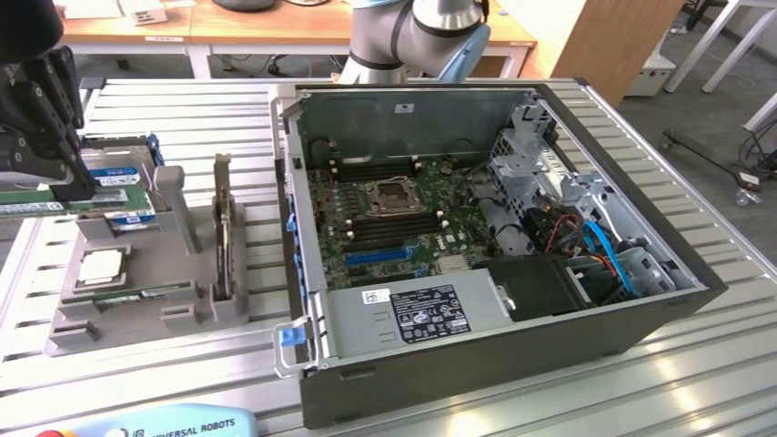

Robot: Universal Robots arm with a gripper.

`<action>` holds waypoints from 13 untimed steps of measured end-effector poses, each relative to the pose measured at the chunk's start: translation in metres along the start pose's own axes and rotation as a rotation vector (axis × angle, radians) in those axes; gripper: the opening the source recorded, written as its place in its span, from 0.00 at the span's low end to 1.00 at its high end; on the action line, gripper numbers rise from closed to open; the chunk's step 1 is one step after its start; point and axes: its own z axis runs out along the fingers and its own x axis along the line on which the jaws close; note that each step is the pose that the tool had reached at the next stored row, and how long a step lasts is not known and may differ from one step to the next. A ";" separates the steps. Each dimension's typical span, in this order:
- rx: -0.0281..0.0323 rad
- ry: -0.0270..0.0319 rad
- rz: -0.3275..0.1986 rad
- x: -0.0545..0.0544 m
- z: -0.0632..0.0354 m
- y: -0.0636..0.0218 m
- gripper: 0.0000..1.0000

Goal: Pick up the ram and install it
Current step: 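Pick up the ram and move it above insertion slot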

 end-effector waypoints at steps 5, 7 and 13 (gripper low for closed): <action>-0.0002 0.0002 0.000 0.000 -0.0002 -0.0002 0.11; -0.0004 0.0003 0.000 0.000 -0.0003 -0.0017 0.11; -0.0001 0.0001 0.000 0.000 -0.0004 -0.0106 0.11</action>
